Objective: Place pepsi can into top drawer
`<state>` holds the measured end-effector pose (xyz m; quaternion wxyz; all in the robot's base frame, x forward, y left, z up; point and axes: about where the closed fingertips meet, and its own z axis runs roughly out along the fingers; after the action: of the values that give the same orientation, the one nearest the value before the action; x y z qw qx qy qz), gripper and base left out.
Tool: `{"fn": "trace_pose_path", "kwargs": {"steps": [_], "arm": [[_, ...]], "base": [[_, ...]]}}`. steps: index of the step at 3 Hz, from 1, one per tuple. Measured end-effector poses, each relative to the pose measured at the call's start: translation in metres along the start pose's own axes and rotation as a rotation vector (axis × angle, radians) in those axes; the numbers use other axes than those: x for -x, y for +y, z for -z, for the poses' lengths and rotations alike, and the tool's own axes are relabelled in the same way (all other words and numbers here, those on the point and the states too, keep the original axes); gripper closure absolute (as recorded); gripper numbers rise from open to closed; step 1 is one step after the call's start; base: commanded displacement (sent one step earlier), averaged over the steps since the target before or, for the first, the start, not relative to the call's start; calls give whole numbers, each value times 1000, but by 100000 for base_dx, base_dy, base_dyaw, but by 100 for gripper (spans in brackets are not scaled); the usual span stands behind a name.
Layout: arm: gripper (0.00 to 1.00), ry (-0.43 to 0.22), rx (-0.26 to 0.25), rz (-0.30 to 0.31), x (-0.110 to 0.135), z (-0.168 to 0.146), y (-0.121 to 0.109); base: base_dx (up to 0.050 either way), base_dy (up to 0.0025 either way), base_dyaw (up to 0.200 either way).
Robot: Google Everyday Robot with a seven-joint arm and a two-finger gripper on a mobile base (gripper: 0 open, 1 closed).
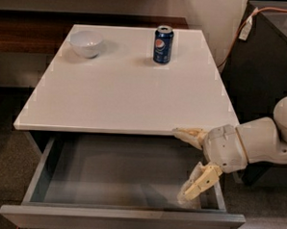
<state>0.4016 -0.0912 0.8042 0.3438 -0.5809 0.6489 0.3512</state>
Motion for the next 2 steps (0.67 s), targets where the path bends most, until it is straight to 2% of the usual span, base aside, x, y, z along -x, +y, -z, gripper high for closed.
{"fn": "trace_pose_path", "kwargs": {"steps": [1, 2], "arm": [[0, -19, 0, -22, 4, 7, -18], [0, -15, 7, -12, 8, 8, -17]], "base": [[0, 0, 0], [0, 0, 0]]}}
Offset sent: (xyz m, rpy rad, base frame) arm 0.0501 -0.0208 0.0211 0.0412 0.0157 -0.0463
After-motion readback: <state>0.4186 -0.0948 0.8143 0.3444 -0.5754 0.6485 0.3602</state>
